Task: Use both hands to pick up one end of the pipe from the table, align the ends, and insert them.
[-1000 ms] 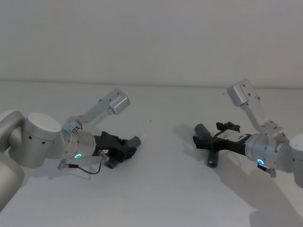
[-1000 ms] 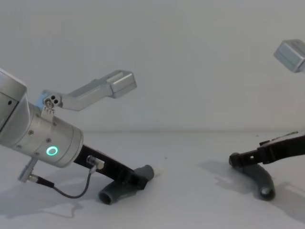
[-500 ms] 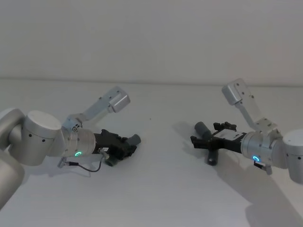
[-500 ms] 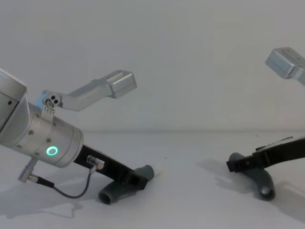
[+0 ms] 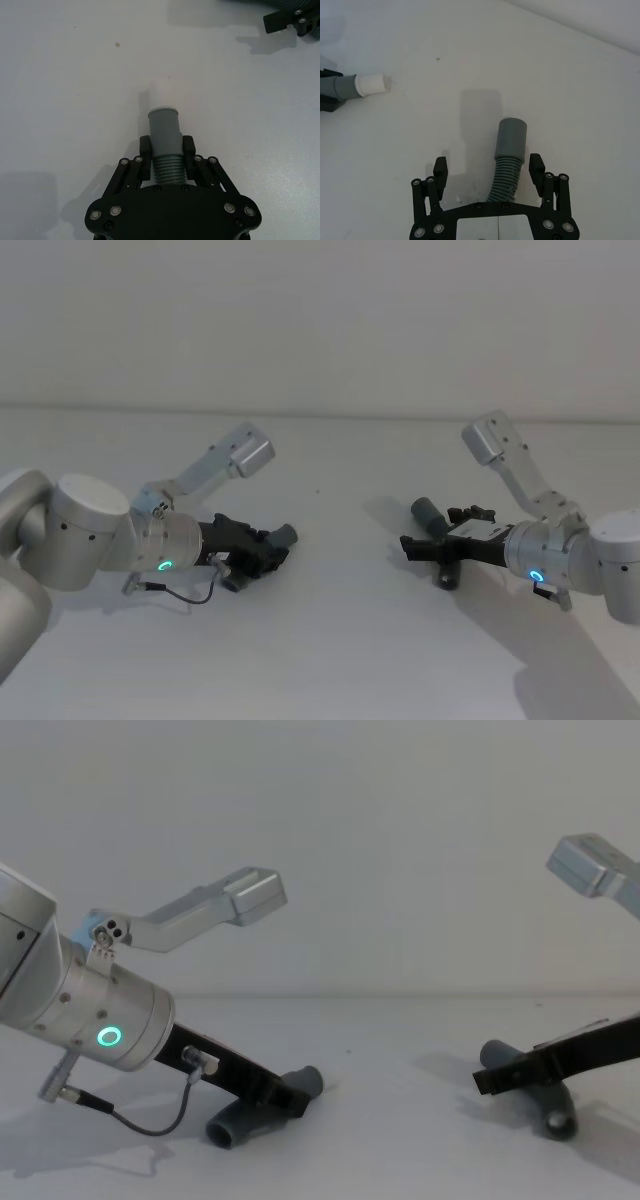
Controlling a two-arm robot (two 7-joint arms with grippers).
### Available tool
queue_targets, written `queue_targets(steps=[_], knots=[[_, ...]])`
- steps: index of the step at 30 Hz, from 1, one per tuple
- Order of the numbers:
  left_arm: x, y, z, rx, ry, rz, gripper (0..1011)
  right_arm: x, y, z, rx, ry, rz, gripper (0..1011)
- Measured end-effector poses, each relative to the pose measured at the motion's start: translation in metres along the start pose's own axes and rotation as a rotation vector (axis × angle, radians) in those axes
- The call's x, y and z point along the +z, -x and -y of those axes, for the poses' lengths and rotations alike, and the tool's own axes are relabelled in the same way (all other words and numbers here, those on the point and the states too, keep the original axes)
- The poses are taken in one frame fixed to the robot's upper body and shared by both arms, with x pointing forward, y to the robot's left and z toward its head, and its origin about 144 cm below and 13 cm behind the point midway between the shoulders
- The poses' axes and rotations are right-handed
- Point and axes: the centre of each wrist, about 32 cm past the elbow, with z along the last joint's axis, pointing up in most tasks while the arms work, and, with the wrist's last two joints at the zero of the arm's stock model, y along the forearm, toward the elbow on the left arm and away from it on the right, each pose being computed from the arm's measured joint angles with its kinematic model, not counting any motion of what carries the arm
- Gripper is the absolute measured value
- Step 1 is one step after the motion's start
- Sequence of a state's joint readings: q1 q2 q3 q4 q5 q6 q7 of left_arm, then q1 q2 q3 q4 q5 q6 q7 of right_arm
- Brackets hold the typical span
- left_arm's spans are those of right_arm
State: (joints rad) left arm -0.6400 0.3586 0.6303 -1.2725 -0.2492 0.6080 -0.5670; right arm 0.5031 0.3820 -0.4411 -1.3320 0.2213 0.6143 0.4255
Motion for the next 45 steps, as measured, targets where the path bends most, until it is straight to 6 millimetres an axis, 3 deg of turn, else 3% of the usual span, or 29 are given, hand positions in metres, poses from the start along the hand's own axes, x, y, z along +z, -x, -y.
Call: queue_targets(steps=[45], knots=[[0.0,0.0,0.0,0.0,0.0,0.0,365,-0.0036,-0.0051,-0.0023,-0.009,0.04,-0.092,1001]])
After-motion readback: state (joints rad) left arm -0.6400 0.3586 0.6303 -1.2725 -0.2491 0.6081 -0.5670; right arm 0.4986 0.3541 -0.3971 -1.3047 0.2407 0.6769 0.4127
